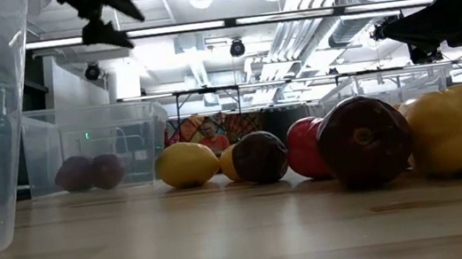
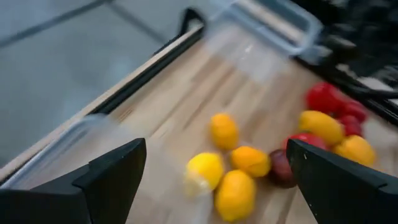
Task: Sort produce into baskets
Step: Put the red apple into the top-left transparent bin
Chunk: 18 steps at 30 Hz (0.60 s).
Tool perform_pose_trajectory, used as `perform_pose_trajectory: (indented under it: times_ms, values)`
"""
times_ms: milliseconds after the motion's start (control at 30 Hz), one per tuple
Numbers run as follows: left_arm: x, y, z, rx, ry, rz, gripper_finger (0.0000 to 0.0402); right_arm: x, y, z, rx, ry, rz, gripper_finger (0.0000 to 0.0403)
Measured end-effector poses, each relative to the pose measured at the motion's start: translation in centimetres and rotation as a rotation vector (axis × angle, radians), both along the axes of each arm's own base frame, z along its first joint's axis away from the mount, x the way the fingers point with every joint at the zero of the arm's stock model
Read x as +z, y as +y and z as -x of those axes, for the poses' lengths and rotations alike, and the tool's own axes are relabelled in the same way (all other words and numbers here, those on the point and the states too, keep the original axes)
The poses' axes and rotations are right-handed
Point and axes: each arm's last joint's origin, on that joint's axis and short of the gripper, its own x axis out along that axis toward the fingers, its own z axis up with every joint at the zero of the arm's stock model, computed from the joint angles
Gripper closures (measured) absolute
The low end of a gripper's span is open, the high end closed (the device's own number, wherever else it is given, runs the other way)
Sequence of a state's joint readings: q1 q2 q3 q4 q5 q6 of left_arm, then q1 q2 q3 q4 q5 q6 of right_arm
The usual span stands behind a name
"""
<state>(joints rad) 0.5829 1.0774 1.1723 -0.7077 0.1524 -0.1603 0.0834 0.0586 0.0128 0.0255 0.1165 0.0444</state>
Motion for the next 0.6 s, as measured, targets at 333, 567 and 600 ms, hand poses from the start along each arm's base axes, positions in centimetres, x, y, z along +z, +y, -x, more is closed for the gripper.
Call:
perform_pose_trajectory:
  times_ms: [333,567,600]
  values:
    - [-5.8,-5.7,-4.7,-0.219,-0.419,0.272,0.0028,0.0,0.0,0.0,0.000,0.000,0.000,0.0386]
    - [-4.5,-8.1,-6.5,-0.082,-0.614,0.272,0.0028,0.1,-0.2,0.0,-0.056,-0.016,-0.023,0.0386]
    - [-4.1,-8.1,-6.5,-0.050,-0.632,0.259,0.0028,0.3,-0.2,0.0,-0.060,-0.040,-0.070,0.0386]
